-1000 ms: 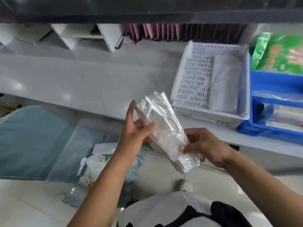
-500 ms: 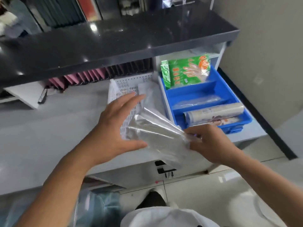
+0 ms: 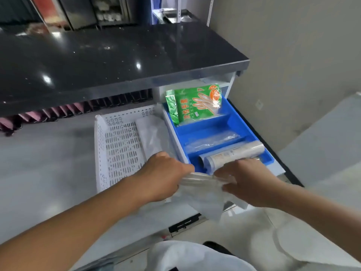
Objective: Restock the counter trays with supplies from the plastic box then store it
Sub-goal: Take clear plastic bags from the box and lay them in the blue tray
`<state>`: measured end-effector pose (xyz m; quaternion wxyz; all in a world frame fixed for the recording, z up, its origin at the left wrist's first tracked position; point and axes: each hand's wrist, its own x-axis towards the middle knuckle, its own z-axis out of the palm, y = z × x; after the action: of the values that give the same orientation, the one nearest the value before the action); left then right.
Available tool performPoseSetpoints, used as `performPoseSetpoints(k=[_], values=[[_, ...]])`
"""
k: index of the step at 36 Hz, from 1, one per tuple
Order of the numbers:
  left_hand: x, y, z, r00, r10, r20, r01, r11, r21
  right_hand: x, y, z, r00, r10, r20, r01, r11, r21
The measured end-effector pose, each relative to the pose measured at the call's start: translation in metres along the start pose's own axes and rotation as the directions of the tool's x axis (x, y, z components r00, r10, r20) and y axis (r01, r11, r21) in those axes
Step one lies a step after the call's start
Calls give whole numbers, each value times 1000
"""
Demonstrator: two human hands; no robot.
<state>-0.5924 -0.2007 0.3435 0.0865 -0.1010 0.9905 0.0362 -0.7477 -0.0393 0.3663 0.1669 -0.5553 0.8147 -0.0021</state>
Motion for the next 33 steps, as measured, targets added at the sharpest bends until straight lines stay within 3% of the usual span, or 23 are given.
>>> performPoseSetpoints(k=[4,12,23,28,33], values=[[19,-12,-12,996,4,-86,-4,1000,-6,19,12,-18,1000,9,5,-8,994,-109],[82,-25,-44,970,-163,-179,168,986,15,72,52,-69,987,-60,-147,22,968,-248],[189,-16,12,877,-442,-189,447,895,-22,185,146,-21,965,-193,-175,128,936,-328],[209,-7,40,822,-556,-124,559,829,-11,204,168,11,945,-281,-165,228,932,-281],[216,-4,55,780,-622,74,625,780,-33,216,180,26,947,-320,-20,310,929,-204]])
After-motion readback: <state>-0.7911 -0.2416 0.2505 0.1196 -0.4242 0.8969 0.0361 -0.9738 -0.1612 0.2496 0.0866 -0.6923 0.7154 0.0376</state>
